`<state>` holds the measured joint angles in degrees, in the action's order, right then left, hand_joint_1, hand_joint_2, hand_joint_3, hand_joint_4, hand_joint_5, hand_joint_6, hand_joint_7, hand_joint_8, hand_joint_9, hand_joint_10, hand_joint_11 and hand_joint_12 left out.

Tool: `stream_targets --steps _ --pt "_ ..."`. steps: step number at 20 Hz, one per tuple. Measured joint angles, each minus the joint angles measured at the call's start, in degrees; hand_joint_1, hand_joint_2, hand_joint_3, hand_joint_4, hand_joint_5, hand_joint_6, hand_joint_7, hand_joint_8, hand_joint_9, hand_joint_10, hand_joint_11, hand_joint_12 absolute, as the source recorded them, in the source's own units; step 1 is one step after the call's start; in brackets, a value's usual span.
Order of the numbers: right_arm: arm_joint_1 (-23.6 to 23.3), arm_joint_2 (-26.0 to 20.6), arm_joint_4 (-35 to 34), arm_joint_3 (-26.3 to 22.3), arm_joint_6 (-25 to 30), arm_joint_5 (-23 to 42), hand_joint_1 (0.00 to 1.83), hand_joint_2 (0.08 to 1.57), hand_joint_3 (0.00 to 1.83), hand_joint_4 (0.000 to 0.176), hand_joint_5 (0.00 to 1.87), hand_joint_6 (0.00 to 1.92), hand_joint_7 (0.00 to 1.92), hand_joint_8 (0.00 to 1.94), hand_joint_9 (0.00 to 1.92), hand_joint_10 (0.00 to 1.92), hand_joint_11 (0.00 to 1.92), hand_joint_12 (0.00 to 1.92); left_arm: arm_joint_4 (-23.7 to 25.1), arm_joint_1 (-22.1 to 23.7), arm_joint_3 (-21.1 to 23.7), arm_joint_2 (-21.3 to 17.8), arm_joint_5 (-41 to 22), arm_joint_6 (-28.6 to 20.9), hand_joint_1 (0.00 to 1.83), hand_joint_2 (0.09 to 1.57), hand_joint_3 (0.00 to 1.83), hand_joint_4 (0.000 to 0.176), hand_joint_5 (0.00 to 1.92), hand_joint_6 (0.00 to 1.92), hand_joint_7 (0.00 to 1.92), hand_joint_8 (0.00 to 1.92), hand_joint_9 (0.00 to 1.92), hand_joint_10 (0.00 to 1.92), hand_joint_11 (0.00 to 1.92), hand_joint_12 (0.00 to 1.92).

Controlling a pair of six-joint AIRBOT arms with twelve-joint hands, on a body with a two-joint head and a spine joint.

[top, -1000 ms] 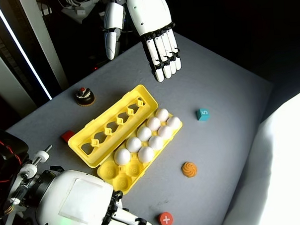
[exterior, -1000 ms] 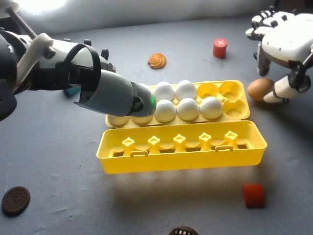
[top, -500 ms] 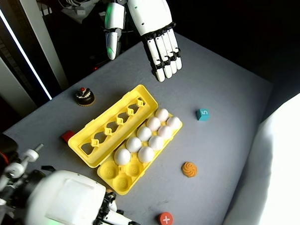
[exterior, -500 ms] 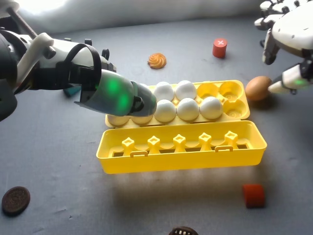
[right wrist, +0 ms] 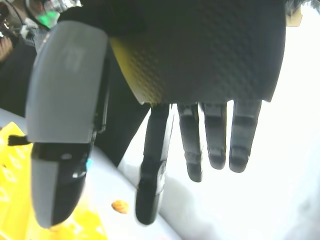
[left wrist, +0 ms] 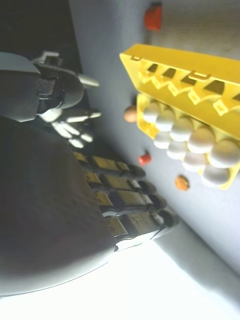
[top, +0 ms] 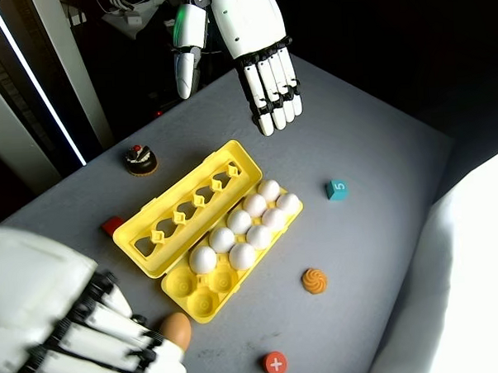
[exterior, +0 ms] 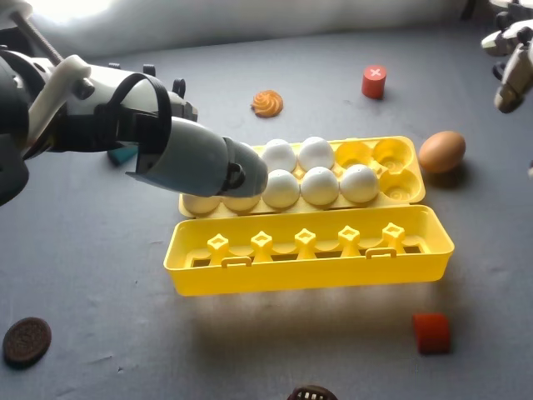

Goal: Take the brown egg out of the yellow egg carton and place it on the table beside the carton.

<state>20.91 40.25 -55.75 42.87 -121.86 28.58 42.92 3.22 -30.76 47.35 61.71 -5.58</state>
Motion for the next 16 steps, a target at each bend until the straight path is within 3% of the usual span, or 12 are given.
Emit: stream_targets --steps 1,3,4,5,6,7,8,9,10,14,16 --pt "-0.48 -2.95 -0.57 -2.82 -0.22 -0.87 1.04 0.77 0.0 0.0 1.07 0.02 0.43 0.02 0.05 0.01 0.0 0.0 0.2 0.0 0.0 0.0 0.0 0.0 0.0 1.15 0.0 0.0 0.01 0.0 0.0 0.0 0.0 0.0 0.0 0.0" --pt "-1.22 -6.88 -0.39 -6.4 -1.51 -2.34 0.98 0.82 0.0 0.0 1.13 0.02 0.52 0.0 0.19 0.01 0.02 0.02 0.35 0.0 -0.07 0.0 -0.02 0.0 0.0 1.16 0.01 0.0 0.0 0.0 0.0 0.0 0.0 0.0 0.0 0.0" --pt "-1.22 -8.39 -0.39 -7.82 -1.84 -2.6 0.86 0.9 0.0 0.0 1.21 0.0 0.65 0.02 0.43 0.0 0.0 0.56 0.35 0.0 -0.11 0.0 -0.07 0.0 0.0 1.16 0.01 0.0 0.0 0.0 0.0 0.0 0.0 0.0 0.0 0.0" --pt "-1.2 -9.66 -0.76 -8.68 -1.9 -3.19 0.81 0.94 0.0 0.0 1.28 0.06 0.8 0.36 0.66 0.39 0.19 1.07 0.39 0.0 -0.11 0.0 -0.02 0.0 0.0 1.16 0.01 0.0 0.0 0.0 0.0 0.0 0.0 0.0 0.0 0.0" --pt "-1.16 -11.45 -3.39 -9.92 -2.71 -3.54 0.78 1.05 0.0 0.0 0.93 1.14 0.77 1.19 0.72 1.13 0.44 1.44 0.44 0.0 -0.17 0.0 0.0 0.0 0.0 1.16 0.01 0.0 0.0 0.0 0.0 0.0 0.0 0.0 0.0 0.0" --pt "-0.94 -12.41 -5.38 -10.64 -3.76 -3.41 0.71 1.16 0.01 0.0 0.77 1.77 0.74 1.69 0.68 1.63 0.5 1.7 0.44 0.02 -0.2 0.0 0.0 0.0 0.0 1.16 0.01 0.0 0.0 0.0 0.0 0.0 0.0 0.0 0.0 0.0" --pt "-0.26 -13.6 -8.37 -11.63 -5.81 -3.26 0.58 1.31 0.02 0.0 0.81 1.89 0.8 1.89 0.74 1.86 0.67 1.88 0.44 0.2 -0.24 0.0 0.0 0.0 0.0 1.16 0.0 0.0 0.01 0.0 0.0 0.0 0.0 0.0 0.0 0.0" --pt "0.2 -14.08 -9.64 -12.24 -6.69 -3.06 0.49 1.42 0.03 0.0 0.87 1.91 0.87 1.93 0.82 1.91 0.86 1.91 0.61 0.2 -0.24 0.0 -0.02 0.0 0.0 1.15 0.0 0.0 0.01 0.0 0.0 0.0 0.0 0.0 0.0 0.0" --pt "0.96 -14.62 -10.25 -13.2 -8.24 -2.54 0.49 1.46 0.03 0.0 0.91 1.92 0.92 1.94 0.88 1.92 0.92 1.92 0.79 0.2 -0.24 0.0 -0.04 0.0 0.0 1.15 0.0 0.0 0.0 0.0 0.0 0.0 0.0 0.0 0.0 0.0" --pt "2.21 -15.63 -12.94 -17.81 -9.18 1.53 0.62 1.46 0.0 0.0 0.94 1.92 0.92 1.94 0.86 1.92 0.93 1.92 0.79 0.22 -0.24 -0.02 0.0 0.0 0.0 1.17 0.01 0.0 0.01 0.0 0.0 0.0 0.0 0.0 0.0 0.0" --pt "2.21 -15.63 -14.1 -18.67 -12.31 2.51 0.73 1.42 0.0 0.0 0.95 1.92 0.92 1.94 0.87 1.92 0.95 1.92 0.76 0.22 -0.24 0.0 0.02 0.0 0.0 1.17 0.0 0.0 0.01 0.0 0.0 0.0 0.0 0.0 0.0 0.0"
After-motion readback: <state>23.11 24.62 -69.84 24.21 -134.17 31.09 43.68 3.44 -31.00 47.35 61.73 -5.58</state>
